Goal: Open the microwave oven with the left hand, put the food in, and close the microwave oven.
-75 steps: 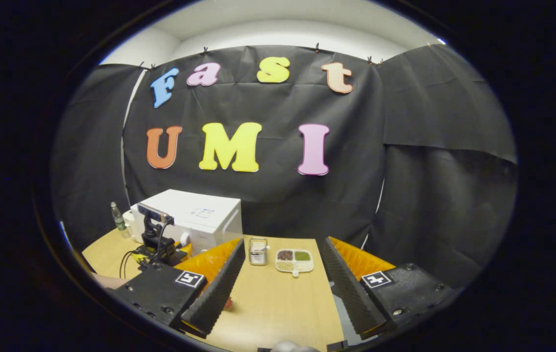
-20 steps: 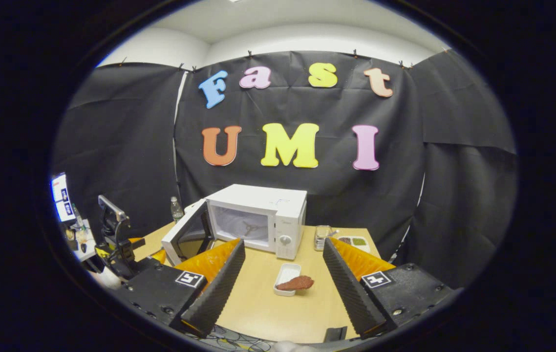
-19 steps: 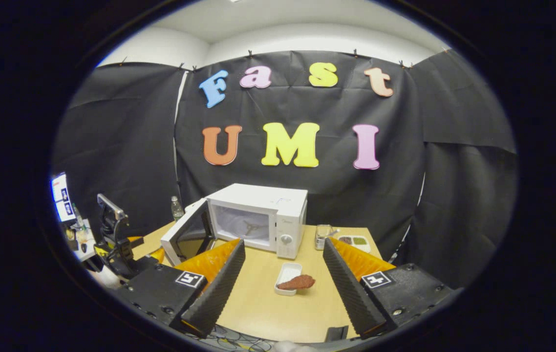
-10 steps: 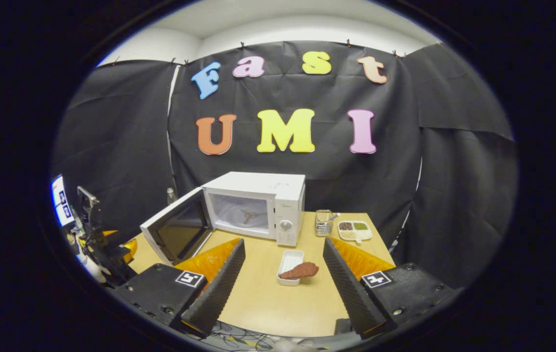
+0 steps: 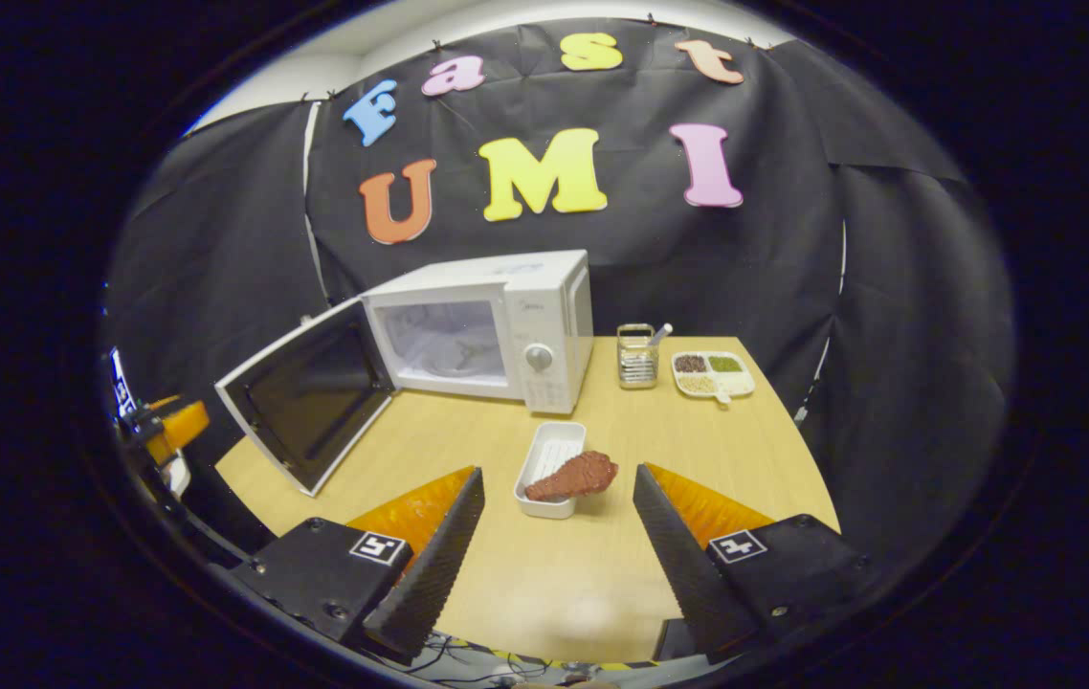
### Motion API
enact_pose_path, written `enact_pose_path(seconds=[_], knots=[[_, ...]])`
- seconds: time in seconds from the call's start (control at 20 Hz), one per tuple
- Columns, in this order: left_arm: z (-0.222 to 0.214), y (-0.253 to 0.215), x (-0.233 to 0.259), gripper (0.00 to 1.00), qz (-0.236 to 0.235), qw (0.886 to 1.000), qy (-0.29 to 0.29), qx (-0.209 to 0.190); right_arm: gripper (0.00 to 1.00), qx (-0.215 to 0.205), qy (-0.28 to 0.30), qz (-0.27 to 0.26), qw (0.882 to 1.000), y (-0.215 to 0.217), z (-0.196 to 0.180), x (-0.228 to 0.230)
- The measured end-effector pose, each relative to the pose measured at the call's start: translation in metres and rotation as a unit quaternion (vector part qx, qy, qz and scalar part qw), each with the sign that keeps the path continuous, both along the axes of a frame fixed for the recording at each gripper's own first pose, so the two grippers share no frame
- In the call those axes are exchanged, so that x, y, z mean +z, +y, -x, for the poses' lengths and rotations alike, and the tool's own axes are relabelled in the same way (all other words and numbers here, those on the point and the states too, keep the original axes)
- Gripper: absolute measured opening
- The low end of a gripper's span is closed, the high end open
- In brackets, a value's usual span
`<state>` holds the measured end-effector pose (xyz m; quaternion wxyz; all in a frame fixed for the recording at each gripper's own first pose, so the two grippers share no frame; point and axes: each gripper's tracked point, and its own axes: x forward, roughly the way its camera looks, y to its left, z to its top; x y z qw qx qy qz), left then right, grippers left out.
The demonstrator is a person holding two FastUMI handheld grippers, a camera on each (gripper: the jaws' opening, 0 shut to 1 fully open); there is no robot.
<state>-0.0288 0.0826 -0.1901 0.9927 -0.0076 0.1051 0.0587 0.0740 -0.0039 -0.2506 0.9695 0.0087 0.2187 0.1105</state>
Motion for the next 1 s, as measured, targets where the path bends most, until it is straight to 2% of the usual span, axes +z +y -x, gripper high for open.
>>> enact_pose_path(seconds=[0.2,0.35,0.4,0.45,0.5,0.55,0.6,0.75,0.8,0.85,0.9,0.95,1.0], knots=[[-0.013,-0.034,0.033,0.95,-0.006,1.000,-0.011,-0.013,0.94,0.009,0.075,-0.066,0.995,-0.009,-0.049,-0.049],[-0.028,-0.049,0.044,0.95,0.001,1.000,-0.007,0.010,0.87,0.028,0.144,-0.127,0.981,-0.006,-0.079,-0.075],[-0.034,-0.052,0.045,0.95,0.004,1.000,-0.004,0.021,0.69,0.037,0.164,-0.147,0.975,-0.005,-0.089,-0.083],[-0.038,-0.055,0.048,0.95,0.003,1.000,-0.004,0.031,0.68,0.041,0.183,-0.160,0.969,-0.006,-0.098,-0.090],[-0.041,-0.058,0.051,0.95,0.002,0.999,-0.003,0.040,0.74,0.045,0.201,-0.171,0.963,-0.006,-0.104,-0.097],[-0.044,-0.061,0.054,0.95,-0.001,0.999,-0.002,0.048,0.72,0.052,0.216,-0.182,0.958,-0.006,-0.110,-0.101],[-0.047,-0.062,0.055,0.95,-0.007,0.998,-0.001,0.055,0.55,0.058,0.226,-0.195,0.953,-0.004,-0.114,-0.103],[-0.050,-0.065,0.059,0.95,-0.021,0.997,0.002,0.075,0.41,0.078,0.254,-0.229,0.937,0.004,-0.119,-0.102],[-0.051,-0.066,0.060,0.95,-0.023,0.996,0.001,0.081,0.30,0.083,0.262,-0.234,0.933,0.005,-0.120,-0.103],[-0.051,-0.068,0.059,0.95,-0.024,0.996,0.004,0.084,0.25,0.085,0.268,-0.234,0.931,0.006,-0.121,-0.104],[-0.051,-0.070,0.059,0.95,-0.026,0.996,0.003,0.088,0.30,0.090,0.270,-0.239,0.929,0.008,-0.121,-0.102],[-0.051,-0.073,0.059,0.95,-0.027,0.996,0.004,0.087,0.13,0.092,0.271,-0.236,0.929,0.008,-0.120,-0.102],[-0.051,-0.074,0.058,0.95,-0.031,0.996,0.004,0.088,0.07,0.097,0.271,-0.233,0.929,0.008,-0.120,-0.103]])
